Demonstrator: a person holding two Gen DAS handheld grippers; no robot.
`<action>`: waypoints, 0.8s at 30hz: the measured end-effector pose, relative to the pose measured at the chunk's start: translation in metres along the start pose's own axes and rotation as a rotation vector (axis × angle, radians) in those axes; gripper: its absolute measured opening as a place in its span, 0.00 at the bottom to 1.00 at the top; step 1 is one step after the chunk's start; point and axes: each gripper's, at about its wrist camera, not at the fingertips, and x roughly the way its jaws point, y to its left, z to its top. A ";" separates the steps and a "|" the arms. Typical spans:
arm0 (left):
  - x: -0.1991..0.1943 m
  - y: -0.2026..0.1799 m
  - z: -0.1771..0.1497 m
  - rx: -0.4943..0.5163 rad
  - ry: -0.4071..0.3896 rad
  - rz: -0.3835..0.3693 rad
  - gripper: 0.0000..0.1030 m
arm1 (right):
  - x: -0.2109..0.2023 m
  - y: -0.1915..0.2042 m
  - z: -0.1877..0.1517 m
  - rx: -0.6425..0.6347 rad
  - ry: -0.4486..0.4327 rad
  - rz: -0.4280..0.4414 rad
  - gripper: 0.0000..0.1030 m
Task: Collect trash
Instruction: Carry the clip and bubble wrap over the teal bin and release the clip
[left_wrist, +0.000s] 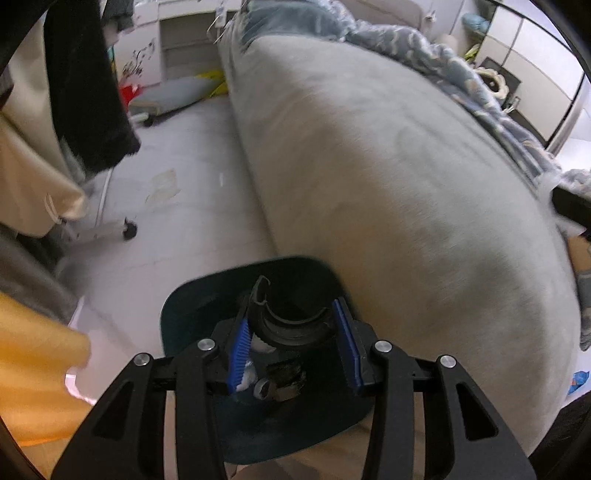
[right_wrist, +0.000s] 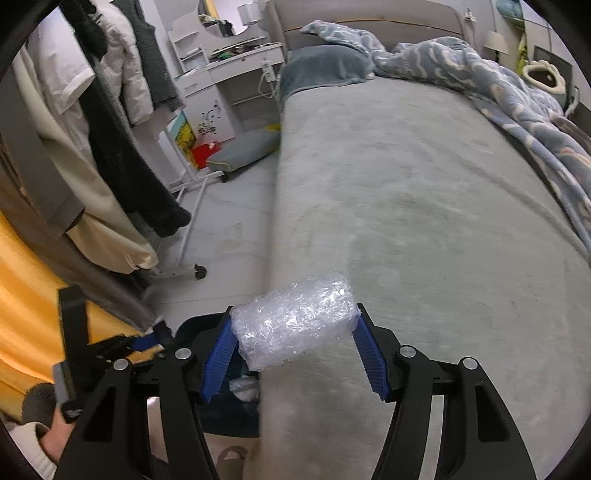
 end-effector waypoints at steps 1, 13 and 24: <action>0.003 0.004 -0.002 -0.007 0.014 0.003 0.44 | 0.002 0.004 0.000 -0.005 0.002 0.005 0.61; 0.050 0.049 -0.028 -0.100 0.238 0.030 0.45 | 0.034 0.062 0.002 -0.081 0.055 0.075 0.61; 0.055 0.068 -0.045 -0.134 0.309 0.010 0.66 | 0.059 0.091 0.000 -0.133 0.110 0.095 0.61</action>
